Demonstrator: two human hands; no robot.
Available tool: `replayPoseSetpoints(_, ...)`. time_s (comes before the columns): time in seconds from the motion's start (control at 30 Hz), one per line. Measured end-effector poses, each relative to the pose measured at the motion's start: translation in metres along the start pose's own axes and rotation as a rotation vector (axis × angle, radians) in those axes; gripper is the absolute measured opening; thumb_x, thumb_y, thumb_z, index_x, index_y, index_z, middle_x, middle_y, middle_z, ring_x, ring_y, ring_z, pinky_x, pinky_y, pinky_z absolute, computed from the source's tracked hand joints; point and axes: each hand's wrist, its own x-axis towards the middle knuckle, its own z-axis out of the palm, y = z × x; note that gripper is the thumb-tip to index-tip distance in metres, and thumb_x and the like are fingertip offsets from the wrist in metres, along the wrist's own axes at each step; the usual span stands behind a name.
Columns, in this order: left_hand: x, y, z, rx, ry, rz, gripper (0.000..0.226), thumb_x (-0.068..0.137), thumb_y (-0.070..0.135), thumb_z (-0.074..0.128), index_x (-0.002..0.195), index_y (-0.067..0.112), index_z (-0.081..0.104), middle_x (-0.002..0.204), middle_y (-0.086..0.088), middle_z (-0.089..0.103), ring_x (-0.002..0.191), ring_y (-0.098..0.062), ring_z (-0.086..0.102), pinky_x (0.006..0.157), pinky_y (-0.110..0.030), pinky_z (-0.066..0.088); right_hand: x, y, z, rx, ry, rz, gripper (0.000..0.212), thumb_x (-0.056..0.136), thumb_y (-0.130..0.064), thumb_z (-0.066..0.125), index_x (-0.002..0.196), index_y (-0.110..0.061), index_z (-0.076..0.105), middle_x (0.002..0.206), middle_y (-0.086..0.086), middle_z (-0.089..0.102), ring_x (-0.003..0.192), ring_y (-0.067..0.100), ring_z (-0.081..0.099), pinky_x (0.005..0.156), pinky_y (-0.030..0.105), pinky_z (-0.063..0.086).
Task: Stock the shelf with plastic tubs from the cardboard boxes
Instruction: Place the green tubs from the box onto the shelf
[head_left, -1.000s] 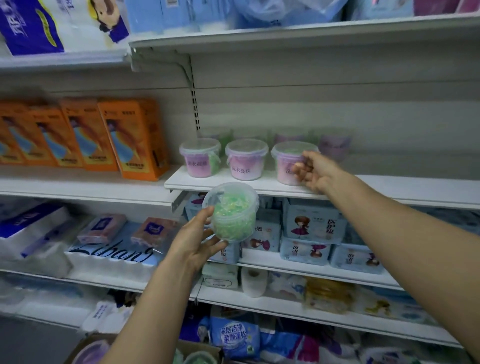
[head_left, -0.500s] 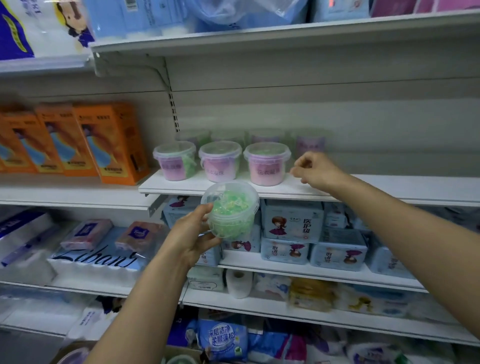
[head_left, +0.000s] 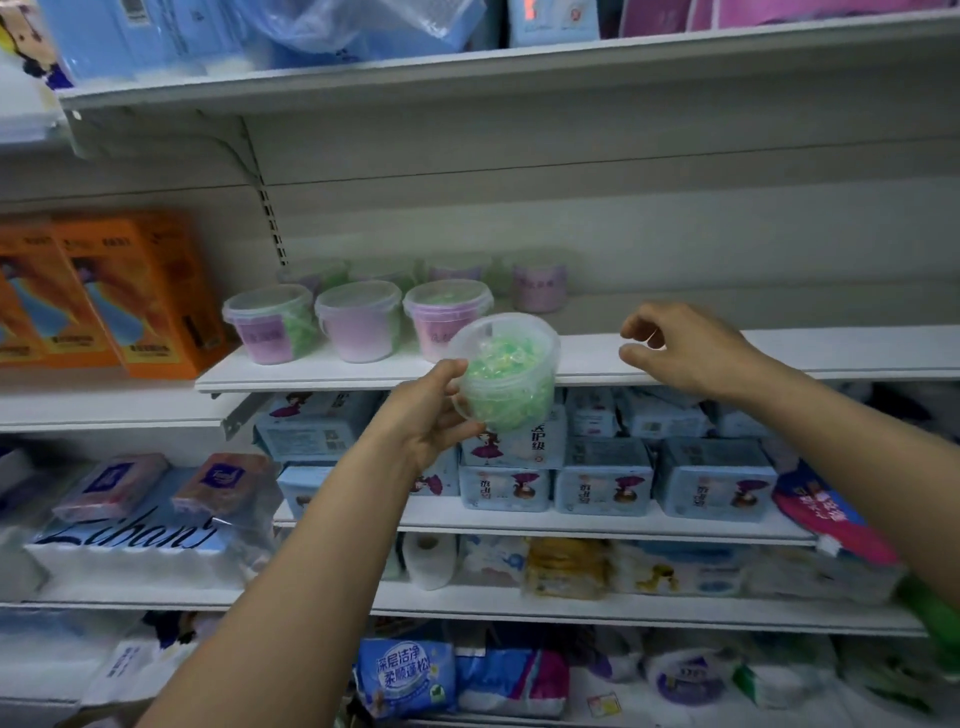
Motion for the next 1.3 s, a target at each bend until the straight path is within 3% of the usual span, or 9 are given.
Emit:
replayPoseSetpoints(0.13, 0.013, 0.013, 0.039, -0.014, -0.032, -0.021, 0.023, 0.090, 0.027, 0.063, 0.087, 0.005, 0.055, 0.088, -0.013, 0.059, 0.077, -0.022, 0.062, 0.071, -0.038, 0.060, -0.004, 0.015, -0.014, -0.022, 0.028, 0.047, 0.025, 0.089, -0.037, 0.056, 0.110, -0.023, 0.060, 0.114, -0.003, 0.062, 0.100, 0.018, 0.057, 0.087, 0.041, 0.050)
replayPoseSetpoints(0.23, 0.028, 0.022, 0.061, 0.023, -0.043, 0.027, 0.026, 0.091, 0.025, 0.063, 0.102, 0.002, 0.058, 0.084, -0.008, 0.056, 0.073, -0.019, 0.060, 0.073, -0.038, 0.060, -0.003, 0.022, -0.023, -0.020, 0.053, 0.085, 0.026, 0.089, -0.037, 0.056, 0.111, -0.024, 0.060, 0.115, -0.004, 0.063, 0.103, 0.018, 0.058, 0.089, 0.041, 0.050)
replayPoseSetpoints(0.5, 0.067, 0.037, 0.084, 0.291, -0.018, 0.143, 0.053, 0.094, 0.039, 0.056, 0.131, 0.003, 0.048, 0.123, -0.014, 0.056, 0.075, -0.021, 0.065, 0.076, -0.035, 0.060, 0.009, 0.034, -0.024, -0.040, 0.106, 0.079, 0.023, 0.088, -0.035, 0.055, 0.107, -0.023, 0.062, 0.112, -0.003, 0.065, 0.101, 0.019, 0.060, 0.087, 0.043, 0.051)
replayPoseSetpoints(0.6, 0.068, 0.034, 0.077, 0.868, 0.099, 0.419, 0.048, 0.094, 0.047, 0.050, 0.124, 0.010, 0.050, 0.131, -0.014, 0.050, 0.102, -0.031, 0.059, 0.094, -0.045, 0.050, 0.017, 0.034, -0.022, -0.081, 0.092, 0.018, 0.029, 0.089, -0.032, 0.058, 0.116, -0.022, 0.059, 0.120, -0.002, 0.061, 0.108, 0.018, 0.057, 0.090, 0.043, 0.050)
replayPoseSetpoints(0.7, 0.065, 0.037, 0.055, 1.221, 0.319, 0.901, 0.039, 0.095, 0.042, 0.048, 0.122, 0.013, 0.051, 0.125, -0.012, 0.044, 0.115, -0.030, 0.044, 0.086, -0.039, 0.043, 0.027, 0.030, -0.018, -0.152, 0.075, -0.088, 0.037, 0.088, -0.026, 0.060, 0.124, -0.023, 0.052, 0.126, -0.001, 0.054, 0.115, 0.017, 0.051, 0.092, 0.042, 0.048)
replayPoseSetpoints(0.77, 0.071, 0.044, 0.037, 1.335, 0.379, 1.055, 0.035, 0.094, 0.036, 0.049, 0.122, 0.014, 0.053, 0.121, -0.011, 0.050, 0.112, -0.029, 0.044, 0.082, -0.039, 0.040, 0.035, 0.024, -0.015, -0.209, 0.045, -0.142, 0.046, 0.088, -0.021, 0.060, 0.131, -0.027, 0.045, 0.133, -0.003, 0.049, 0.120, 0.017, 0.046, 0.090, 0.041, 0.048)
replayPoseSetpoints(0.97, 0.096, 0.055, -0.005, 1.503, 0.256, 0.914, 0.045, 0.094, 0.039, 0.051, 0.133, 0.017, 0.053, 0.135, -0.008, 0.055, 0.124, -0.029, 0.046, 0.100, -0.039, 0.038, 0.062, 0.013, 0.003, -0.398, -0.045, -0.231, 0.053, 0.090, -0.019, 0.057, 0.140, -0.030, 0.043, 0.145, -0.008, 0.044, 0.131, 0.015, 0.041, 0.094, 0.033, 0.044)
replayPoseSetpoints(1.17, 0.097, 0.058, -0.009, 1.455, 0.256, 0.977, 0.032, 0.092, 0.025, 0.057, 0.122, 0.017, 0.063, 0.127, -0.004, 0.061, 0.113, -0.026, 0.056, 0.080, -0.034, 0.047, 0.077, -0.011, 0.012, -0.385, 0.091, -0.257, 0.039, 0.079, -0.049, 0.069, 0.109, -0.023, 0.069, 0.108, -0.003, 0.065, 0.105, 0.018, 0.056, 0.080, 0.033, 0.048)
replayPoseSetpoints(1.3, 0.099, 0.058, -0.010, 1.438, 0.260, 0.965, 0.031, 0.091, 0.026, 0.057, 0.121, 0.018, 0.064, 0.125, -0.004, 0.062, 0.112, -0.026, 0.055, 0.079, -0.036, 0.048, 0.088, -0.032, 0.004, 0.056, -0.053, -0.181, 0.023, 0.085, -0.035, 0.067, 0.098, -0.017, 0.075, 0.094, -0.004, 0.072, 0.087, 0.018, 0.066, 0.083, 0.036, 0.054)
